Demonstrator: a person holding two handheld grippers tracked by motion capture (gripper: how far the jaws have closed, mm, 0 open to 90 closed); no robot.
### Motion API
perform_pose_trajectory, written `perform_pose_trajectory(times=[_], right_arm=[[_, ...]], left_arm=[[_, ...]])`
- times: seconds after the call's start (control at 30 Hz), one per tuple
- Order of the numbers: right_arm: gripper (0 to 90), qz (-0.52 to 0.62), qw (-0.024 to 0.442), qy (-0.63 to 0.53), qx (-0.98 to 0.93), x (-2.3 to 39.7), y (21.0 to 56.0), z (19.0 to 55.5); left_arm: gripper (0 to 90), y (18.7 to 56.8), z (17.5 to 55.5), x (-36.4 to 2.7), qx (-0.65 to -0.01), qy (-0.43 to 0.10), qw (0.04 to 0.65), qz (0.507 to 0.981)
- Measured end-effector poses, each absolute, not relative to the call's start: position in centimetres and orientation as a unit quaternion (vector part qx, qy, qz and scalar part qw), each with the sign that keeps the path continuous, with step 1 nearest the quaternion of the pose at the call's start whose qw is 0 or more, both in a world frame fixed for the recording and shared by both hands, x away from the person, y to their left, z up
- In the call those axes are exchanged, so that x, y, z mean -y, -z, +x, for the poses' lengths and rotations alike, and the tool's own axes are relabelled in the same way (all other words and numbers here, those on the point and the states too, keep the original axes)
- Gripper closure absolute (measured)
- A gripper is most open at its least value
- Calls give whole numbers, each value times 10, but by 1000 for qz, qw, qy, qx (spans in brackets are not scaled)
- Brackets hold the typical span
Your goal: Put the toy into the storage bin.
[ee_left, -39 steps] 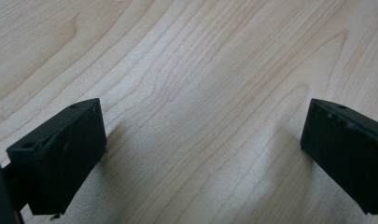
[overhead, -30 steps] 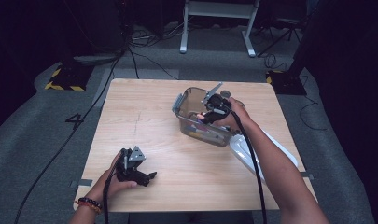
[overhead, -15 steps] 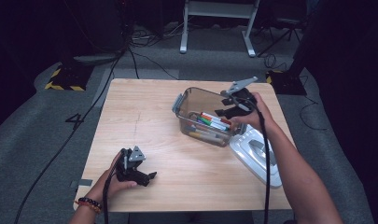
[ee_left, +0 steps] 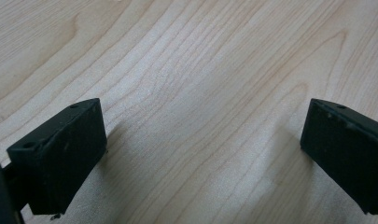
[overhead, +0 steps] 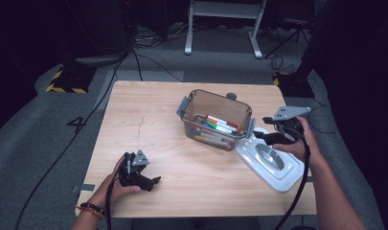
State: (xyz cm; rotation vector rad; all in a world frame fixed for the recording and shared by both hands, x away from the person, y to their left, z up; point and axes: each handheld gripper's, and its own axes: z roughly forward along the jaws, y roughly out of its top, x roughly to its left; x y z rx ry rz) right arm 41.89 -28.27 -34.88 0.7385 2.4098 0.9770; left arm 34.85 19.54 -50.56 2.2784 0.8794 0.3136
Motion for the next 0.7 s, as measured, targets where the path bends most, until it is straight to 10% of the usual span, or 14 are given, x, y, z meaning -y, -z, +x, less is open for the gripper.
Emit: perform_pose_trajectory(times=[0.7], right_arm=[[444, 360, 166, -281, -874, 332, 455, 424]], left_arm=[[7, 506, 348, -196, -336, -119, 334, 873]])
